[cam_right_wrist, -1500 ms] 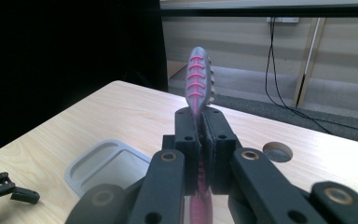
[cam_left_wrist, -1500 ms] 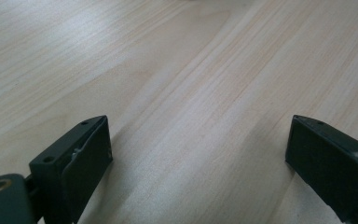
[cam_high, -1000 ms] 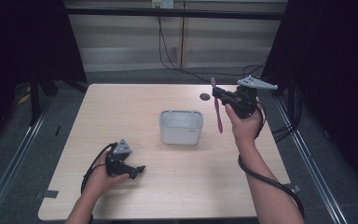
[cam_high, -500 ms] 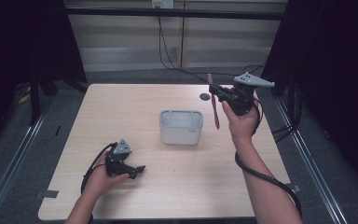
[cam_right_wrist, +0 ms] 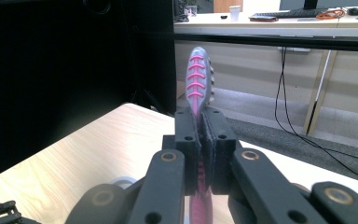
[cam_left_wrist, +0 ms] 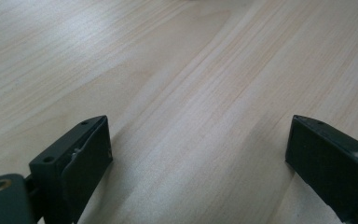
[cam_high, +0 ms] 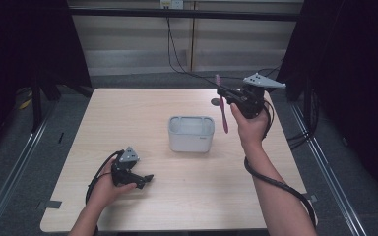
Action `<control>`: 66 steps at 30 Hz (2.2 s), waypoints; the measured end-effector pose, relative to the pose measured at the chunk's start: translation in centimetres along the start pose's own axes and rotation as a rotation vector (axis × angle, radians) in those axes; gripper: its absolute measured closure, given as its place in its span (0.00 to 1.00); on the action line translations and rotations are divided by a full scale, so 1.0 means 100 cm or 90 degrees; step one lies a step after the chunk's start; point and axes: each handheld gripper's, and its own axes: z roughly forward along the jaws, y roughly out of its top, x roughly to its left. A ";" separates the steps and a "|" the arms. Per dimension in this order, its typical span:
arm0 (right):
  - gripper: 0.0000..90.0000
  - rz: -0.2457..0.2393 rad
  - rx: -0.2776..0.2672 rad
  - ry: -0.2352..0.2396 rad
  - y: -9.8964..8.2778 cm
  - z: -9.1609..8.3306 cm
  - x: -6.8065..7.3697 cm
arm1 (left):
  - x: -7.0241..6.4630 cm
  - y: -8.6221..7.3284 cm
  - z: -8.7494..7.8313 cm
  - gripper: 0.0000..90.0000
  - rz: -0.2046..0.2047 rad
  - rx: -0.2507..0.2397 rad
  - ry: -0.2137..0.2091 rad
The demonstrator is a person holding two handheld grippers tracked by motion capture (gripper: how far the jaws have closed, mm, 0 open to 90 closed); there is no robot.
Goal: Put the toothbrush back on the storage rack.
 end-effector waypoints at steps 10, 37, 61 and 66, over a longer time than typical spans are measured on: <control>0.95 -0.009 0.001 0.008 0.005 0.008 0.006 | 0.000 0.000 0.000 0.07 0.003 0.000 0.001; 0.95 -0.011 0.001 0.024 0.001 0.031 0.017 | 0.000 0.000 0.000 0.07 0.004 0.001 0.000; 0.95 -0.013 -0.003 0.035 -0.004 0.044 0.018 | 0.000 0.000 0.000 0.07 0.005 0.005 0.000; 0.95 -0.015 -0.003 0.038 -0.007 0.047 0.018 | 0.000 0.000 0.000 0.07 0.006 0.005 -0.001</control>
